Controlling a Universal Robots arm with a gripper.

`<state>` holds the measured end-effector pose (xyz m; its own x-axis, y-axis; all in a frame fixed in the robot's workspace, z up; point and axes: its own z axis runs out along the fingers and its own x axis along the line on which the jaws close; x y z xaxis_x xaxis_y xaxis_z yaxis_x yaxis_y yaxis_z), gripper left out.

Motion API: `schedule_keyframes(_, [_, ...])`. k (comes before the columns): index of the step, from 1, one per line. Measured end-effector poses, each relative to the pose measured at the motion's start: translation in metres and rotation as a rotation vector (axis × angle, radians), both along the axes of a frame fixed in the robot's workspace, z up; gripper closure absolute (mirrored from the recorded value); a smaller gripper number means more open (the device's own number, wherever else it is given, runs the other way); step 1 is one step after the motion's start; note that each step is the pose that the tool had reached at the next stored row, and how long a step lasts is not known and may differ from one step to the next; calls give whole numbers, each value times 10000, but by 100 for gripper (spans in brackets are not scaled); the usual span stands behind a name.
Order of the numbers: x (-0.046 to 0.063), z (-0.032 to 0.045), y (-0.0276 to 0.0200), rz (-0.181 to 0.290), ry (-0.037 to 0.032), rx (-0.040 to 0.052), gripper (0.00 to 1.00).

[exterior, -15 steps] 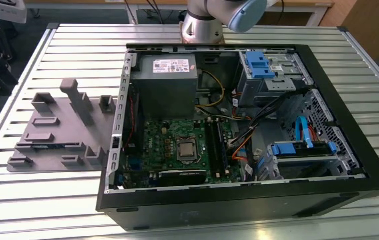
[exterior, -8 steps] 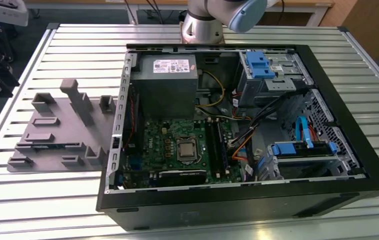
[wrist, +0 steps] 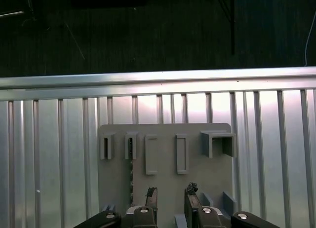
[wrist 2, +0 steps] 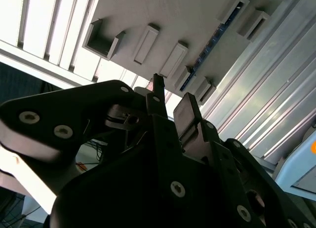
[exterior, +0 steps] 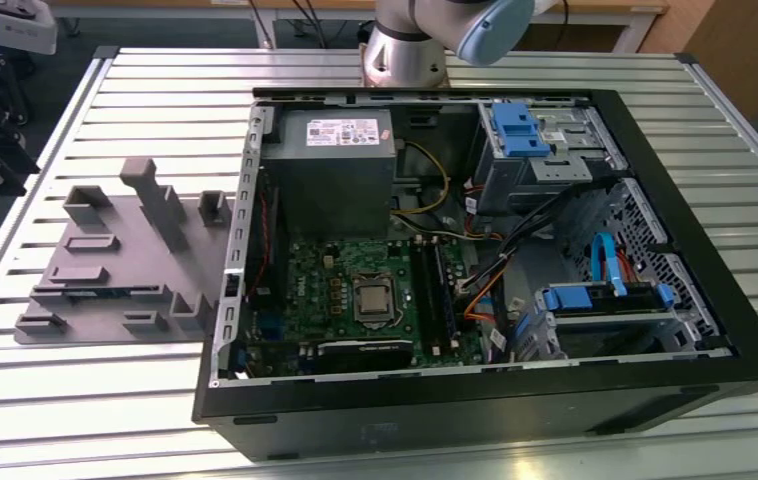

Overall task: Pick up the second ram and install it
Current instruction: 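Pick up the second ram and move it above second insertion slot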

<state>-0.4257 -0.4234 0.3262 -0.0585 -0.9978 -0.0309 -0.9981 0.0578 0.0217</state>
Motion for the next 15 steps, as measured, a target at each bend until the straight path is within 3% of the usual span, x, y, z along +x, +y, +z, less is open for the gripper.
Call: schedule_keyframes(15, [0, -56, -25, -43, 1, -22, 65])
